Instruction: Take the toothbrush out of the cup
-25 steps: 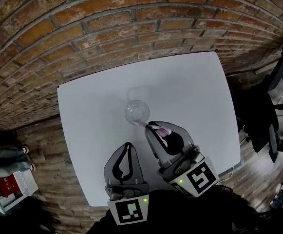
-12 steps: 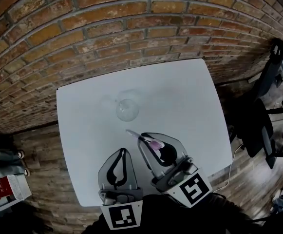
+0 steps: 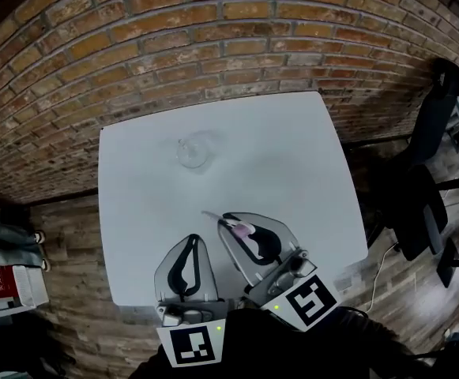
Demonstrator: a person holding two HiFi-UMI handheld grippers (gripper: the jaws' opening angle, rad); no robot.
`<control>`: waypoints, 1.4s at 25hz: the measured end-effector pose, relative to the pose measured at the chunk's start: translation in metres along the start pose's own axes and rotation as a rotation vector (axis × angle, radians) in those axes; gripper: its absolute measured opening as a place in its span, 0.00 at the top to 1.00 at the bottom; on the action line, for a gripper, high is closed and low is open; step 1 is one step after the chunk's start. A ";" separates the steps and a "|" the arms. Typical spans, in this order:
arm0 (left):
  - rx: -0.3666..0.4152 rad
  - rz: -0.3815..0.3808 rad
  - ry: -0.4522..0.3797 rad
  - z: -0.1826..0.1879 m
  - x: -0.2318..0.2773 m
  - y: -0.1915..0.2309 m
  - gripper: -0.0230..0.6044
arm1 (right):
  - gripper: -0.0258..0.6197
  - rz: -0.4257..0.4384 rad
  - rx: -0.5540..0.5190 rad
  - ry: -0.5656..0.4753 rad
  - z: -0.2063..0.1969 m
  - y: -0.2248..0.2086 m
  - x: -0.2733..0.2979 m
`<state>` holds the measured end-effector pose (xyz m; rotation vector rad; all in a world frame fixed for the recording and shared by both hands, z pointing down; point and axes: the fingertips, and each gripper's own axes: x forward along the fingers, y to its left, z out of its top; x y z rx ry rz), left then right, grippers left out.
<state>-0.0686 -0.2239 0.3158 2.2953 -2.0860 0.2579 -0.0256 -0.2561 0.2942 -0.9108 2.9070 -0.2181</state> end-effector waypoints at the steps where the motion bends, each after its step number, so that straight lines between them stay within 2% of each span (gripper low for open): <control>1: 0.007 0.010 -0.013 0.004 -0.006 -0.003 0.95 | 0.91 0.004 -0.004 -0.003 0.002 0.003 -0.006; 6: 0.030 0.035 -0.055 0.017 -0.028 -0.015 0.95 | 0.91 0.020 -0.004 -0.028 0.012 0.013 -0.027; 14: 0.021 0.044 -0.083 0.026 -0.042 -0.021 0.95 | 0.91 0.038 -0.051 -0.057 0.022 0.027 -0.041; 26: 0.064 0.027 -0.094 0.036 -0.041 -0.015 0.95 | 0.91 0.045 -0.047 -0.091 0.034 0.032 -0.034; 35: 0.058 0.028 -0.098 0.034 -0.036 -0.010 0.95 | 0.91 0.044 -0.048 -0.095 0.032 0.030 -0.027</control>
